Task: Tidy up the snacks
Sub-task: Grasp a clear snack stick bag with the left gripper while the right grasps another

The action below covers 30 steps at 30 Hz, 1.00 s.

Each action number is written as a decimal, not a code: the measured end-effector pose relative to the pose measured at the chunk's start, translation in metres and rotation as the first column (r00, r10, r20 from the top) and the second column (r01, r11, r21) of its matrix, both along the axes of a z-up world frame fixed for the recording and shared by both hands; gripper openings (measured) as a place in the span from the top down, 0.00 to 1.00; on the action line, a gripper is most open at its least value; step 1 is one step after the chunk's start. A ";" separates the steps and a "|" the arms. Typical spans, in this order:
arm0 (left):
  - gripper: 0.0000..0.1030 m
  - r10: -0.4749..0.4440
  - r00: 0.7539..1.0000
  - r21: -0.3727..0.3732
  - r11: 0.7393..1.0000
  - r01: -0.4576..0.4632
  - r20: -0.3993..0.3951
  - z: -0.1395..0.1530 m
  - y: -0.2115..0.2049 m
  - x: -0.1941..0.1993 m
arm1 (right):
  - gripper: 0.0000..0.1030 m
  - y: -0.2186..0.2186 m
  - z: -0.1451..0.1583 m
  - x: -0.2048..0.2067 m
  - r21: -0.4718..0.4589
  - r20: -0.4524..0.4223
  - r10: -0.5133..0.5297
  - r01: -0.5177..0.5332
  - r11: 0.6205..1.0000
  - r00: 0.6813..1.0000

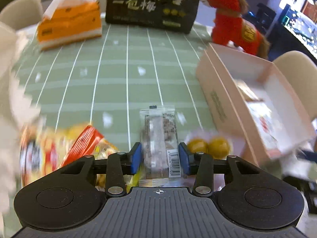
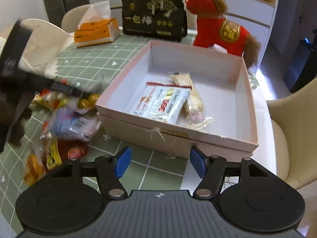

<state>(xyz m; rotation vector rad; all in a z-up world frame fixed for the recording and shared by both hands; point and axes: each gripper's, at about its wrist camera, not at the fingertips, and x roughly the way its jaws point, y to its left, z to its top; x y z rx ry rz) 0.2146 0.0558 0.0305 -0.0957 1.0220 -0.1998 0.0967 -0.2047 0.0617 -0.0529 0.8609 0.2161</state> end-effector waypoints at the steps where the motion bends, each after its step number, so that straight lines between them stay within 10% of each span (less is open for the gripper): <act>1: 0.55 0.003 1.000 -0.009 1.000 -0.003 -0.011 0.005 0.002 -0.009 | 0.36 -0.002 0.004 -0.003 -0.003 0.015 0.005 -0.005 1.000 1.000; 13: 0.56 0.004 0.971 -0.018 1.000 0.001 0.239 0.130 0.009 -0.041 | 0.33 -0.008 0.114 0.015 0.041 0.281 -0.037 0.027 0.999 0.959; 25: 0.56 0.093 0.995 -0.172 0.982 -0.085 0.041 0.032 -0.006 0.016 | 0.32 0.009 0.039 0.002 0.045 -0.008 0.031 -0.030 0.999 0.999; 30: 0.56 -0.032 0.999 0.007 0.999 0.032 -0.004 0.003 -0.033 0.041 | 0.32 0.013 0.009 -0.003 0.038 -0.071 0.034 -0.031 0.999 0.997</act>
